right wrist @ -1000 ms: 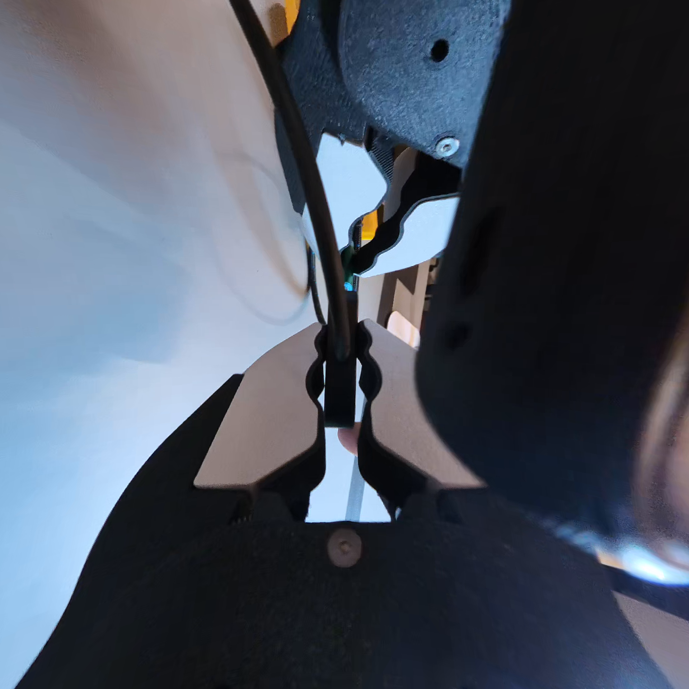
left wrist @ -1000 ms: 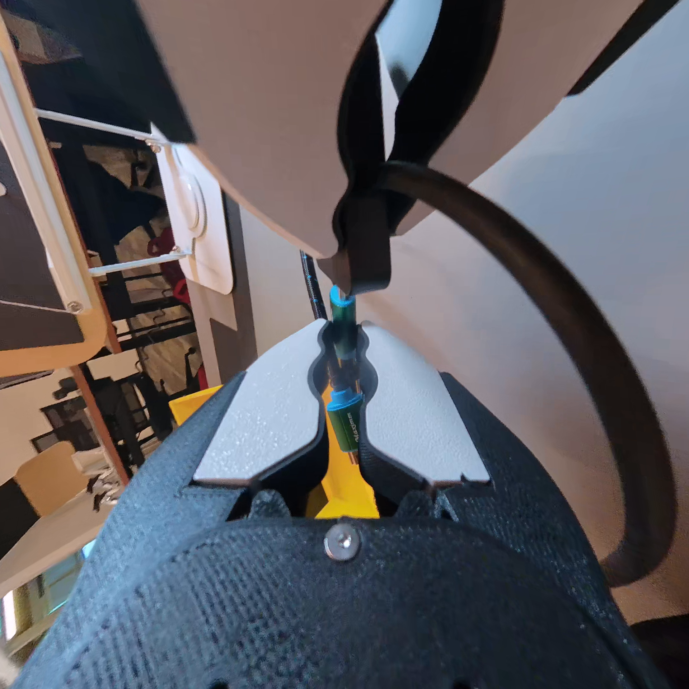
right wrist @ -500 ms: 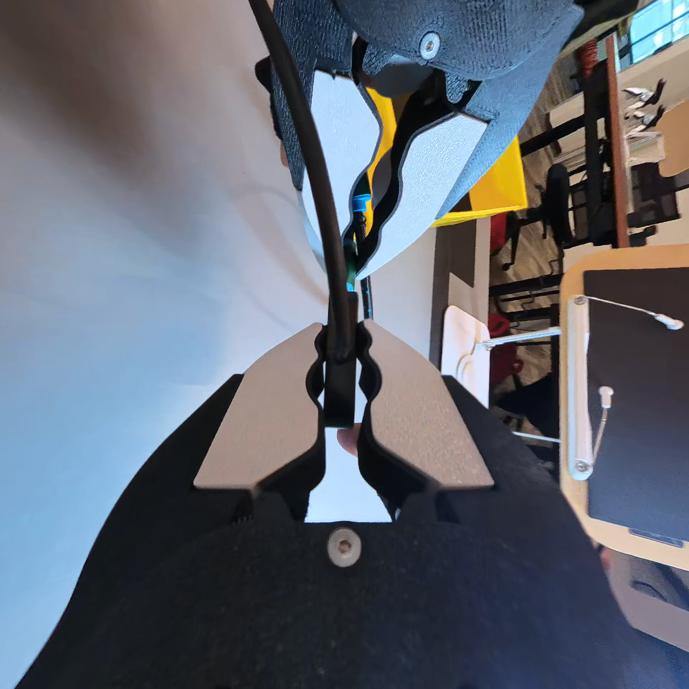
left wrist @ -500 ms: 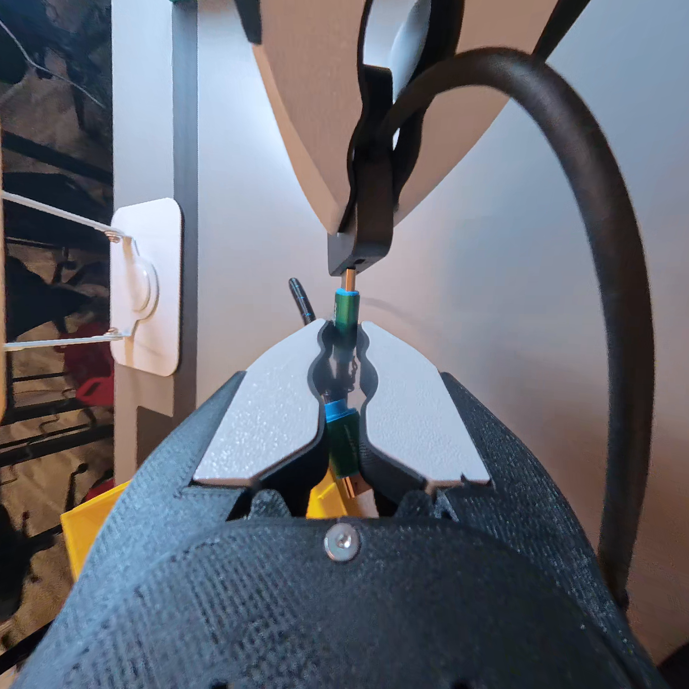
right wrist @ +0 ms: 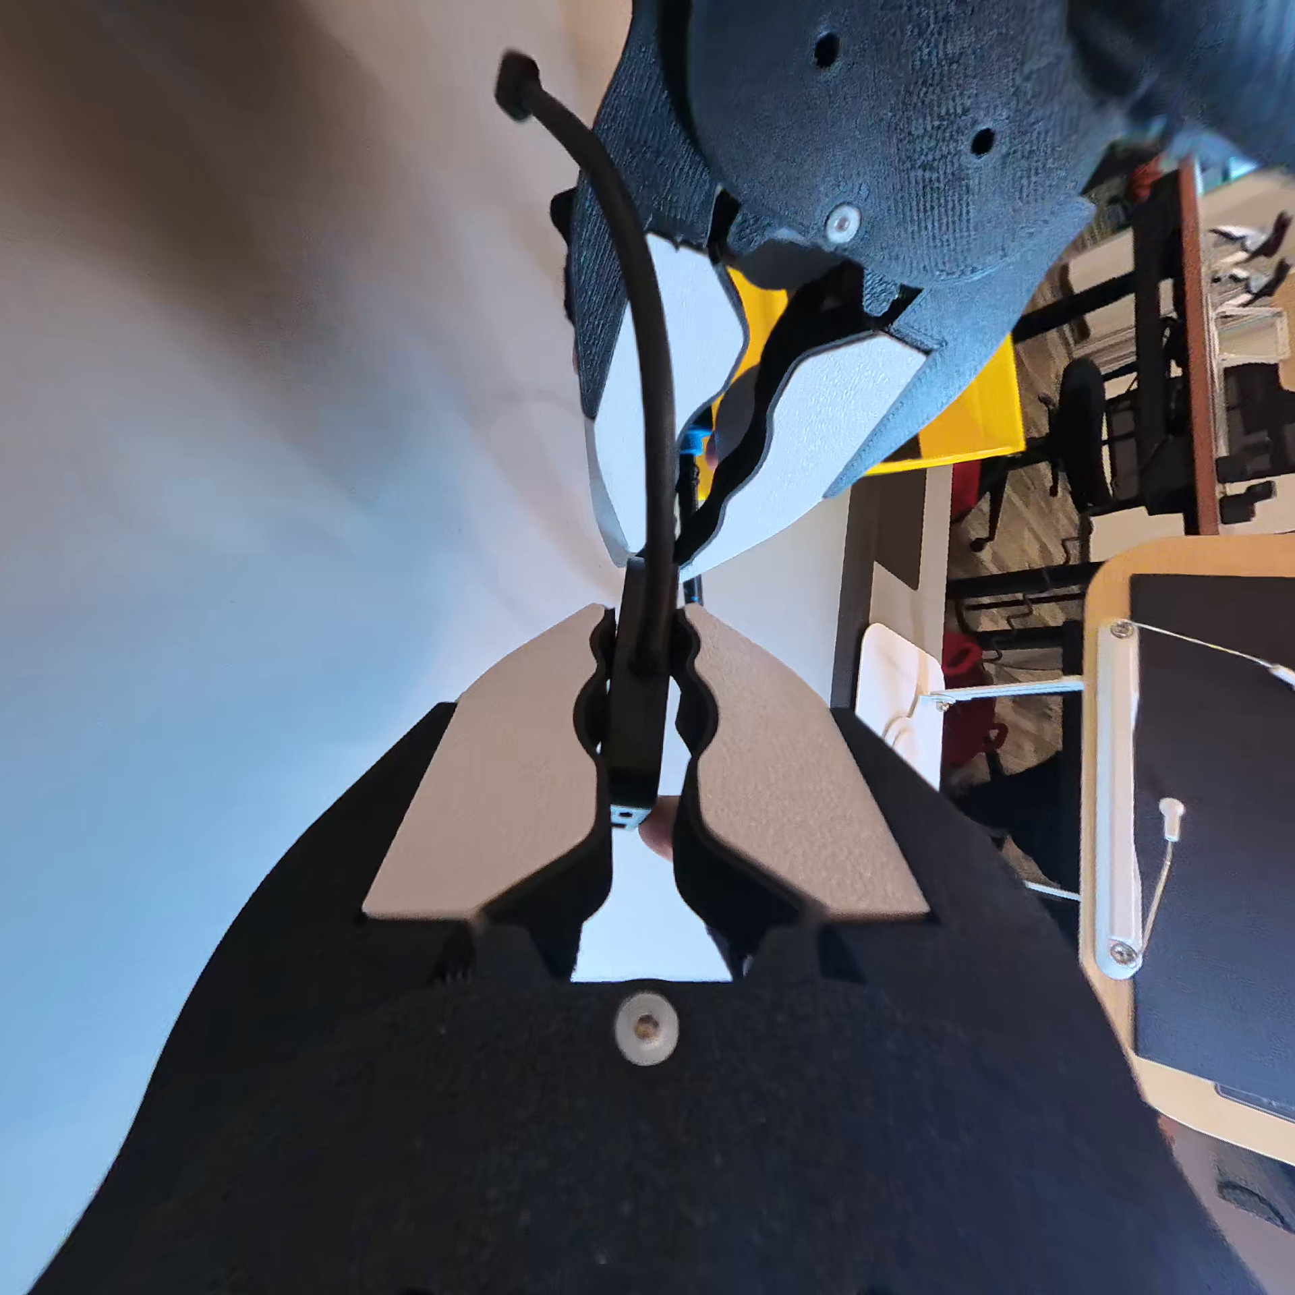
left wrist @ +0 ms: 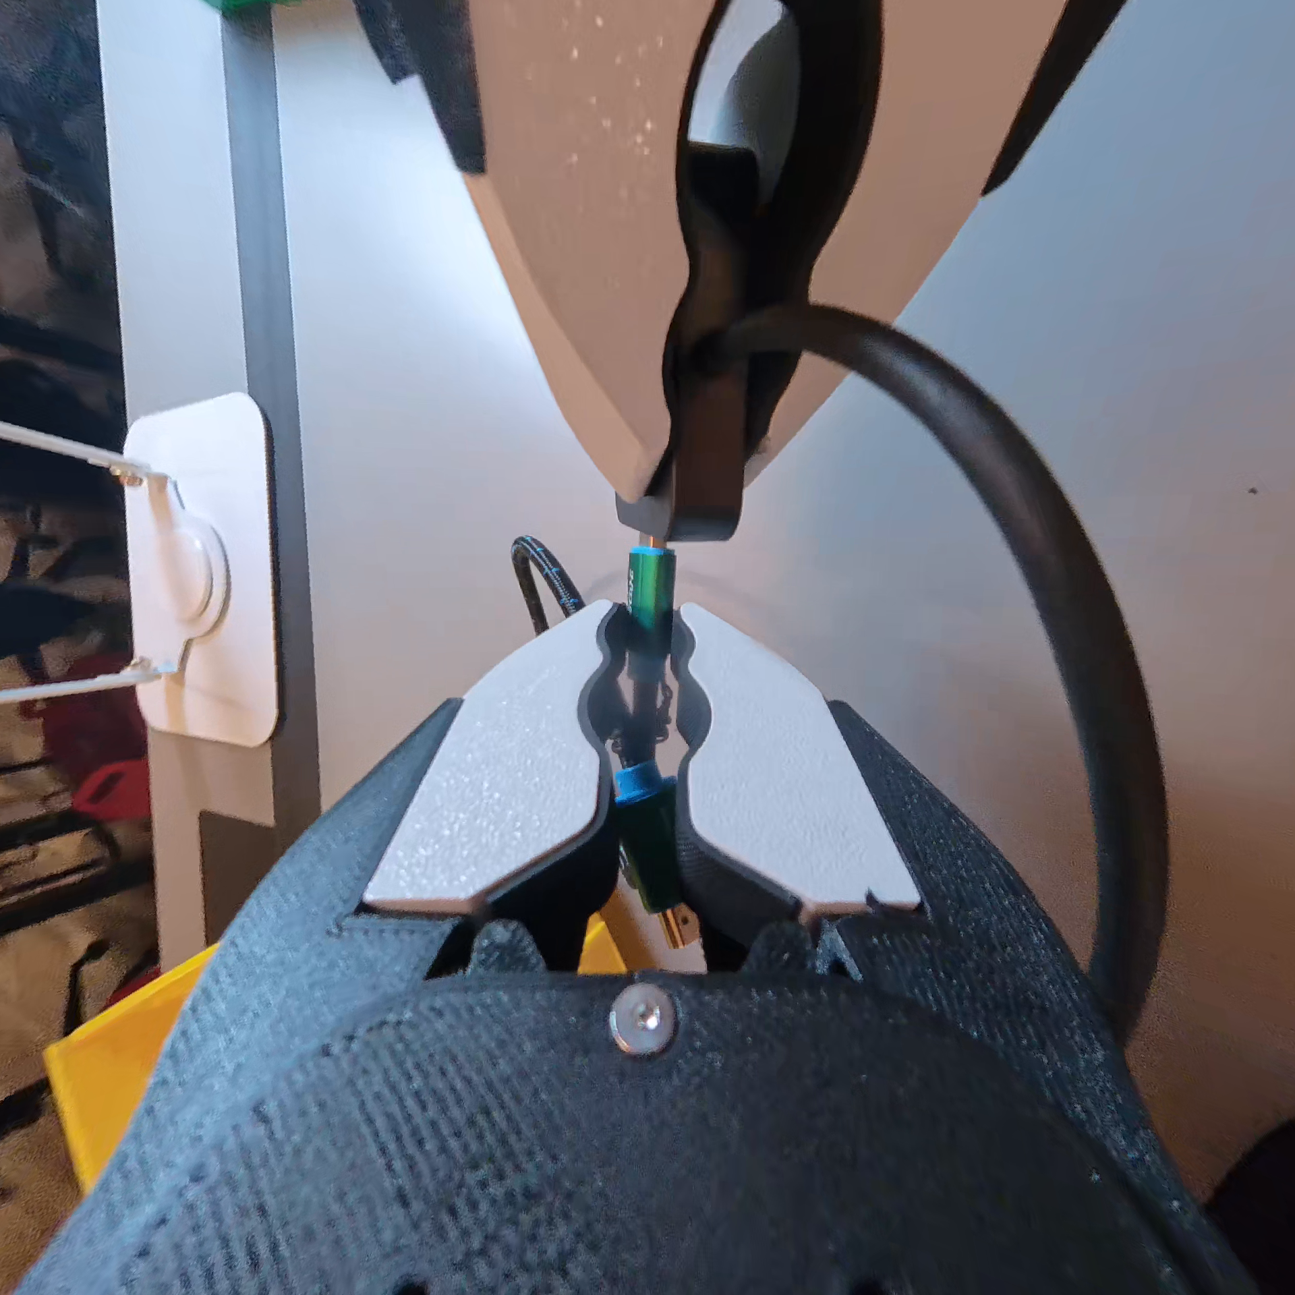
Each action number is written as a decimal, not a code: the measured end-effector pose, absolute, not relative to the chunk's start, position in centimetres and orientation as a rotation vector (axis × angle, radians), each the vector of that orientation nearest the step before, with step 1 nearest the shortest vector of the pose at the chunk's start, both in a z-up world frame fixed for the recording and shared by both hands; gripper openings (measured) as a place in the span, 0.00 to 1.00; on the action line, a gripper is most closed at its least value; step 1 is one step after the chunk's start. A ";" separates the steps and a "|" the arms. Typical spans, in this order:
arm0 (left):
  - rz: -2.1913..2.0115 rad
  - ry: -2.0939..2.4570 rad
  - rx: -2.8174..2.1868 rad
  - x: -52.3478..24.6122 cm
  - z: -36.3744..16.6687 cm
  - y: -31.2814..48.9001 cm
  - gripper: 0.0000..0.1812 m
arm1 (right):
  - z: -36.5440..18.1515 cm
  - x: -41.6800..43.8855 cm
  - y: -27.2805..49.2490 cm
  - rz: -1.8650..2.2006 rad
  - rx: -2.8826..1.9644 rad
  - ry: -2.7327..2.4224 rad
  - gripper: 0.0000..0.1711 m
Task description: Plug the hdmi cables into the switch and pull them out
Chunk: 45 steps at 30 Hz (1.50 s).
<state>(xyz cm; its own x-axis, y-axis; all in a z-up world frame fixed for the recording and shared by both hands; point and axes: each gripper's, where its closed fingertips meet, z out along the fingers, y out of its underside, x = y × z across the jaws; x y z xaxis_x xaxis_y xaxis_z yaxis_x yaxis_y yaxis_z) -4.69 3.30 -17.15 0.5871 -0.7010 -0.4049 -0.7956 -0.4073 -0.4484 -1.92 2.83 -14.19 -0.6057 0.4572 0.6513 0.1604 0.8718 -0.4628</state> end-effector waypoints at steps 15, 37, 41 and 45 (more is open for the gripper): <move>-0.070 1.072 -2.106 -3.1 -13.9 2.5 0.07 | -13.0 -1.1 3.9 0.526 -0.583 -2.206 0.08; -0.243 1.183 -1.998 -0.3 -13.5 1.2 0.07 | -12.4 -0.2 1.0 0.865 -0.551 -2.243 0.08; -0.281 1.136 -1.939 -0.8 -11.7 0.7 0.07 | -10.6 -0.6 0.7 0.899 -0.531 -2.152 0.08; -0.282 1.101 -1.839 -0.8 -9.6 0.6 0.07 | -8.6 -0.6 0.5 0.938 -0.504 -2.058 0.09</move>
<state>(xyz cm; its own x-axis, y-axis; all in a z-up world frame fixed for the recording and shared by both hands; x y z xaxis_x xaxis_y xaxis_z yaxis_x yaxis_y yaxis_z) -0.84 0.60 -9.60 0.5693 -0.7832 -0.2498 -0.5664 -0.1534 -0.8098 -0.61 0.54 -8.57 -0.5995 0.6218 0.5039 0.0272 0.6451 -0.7636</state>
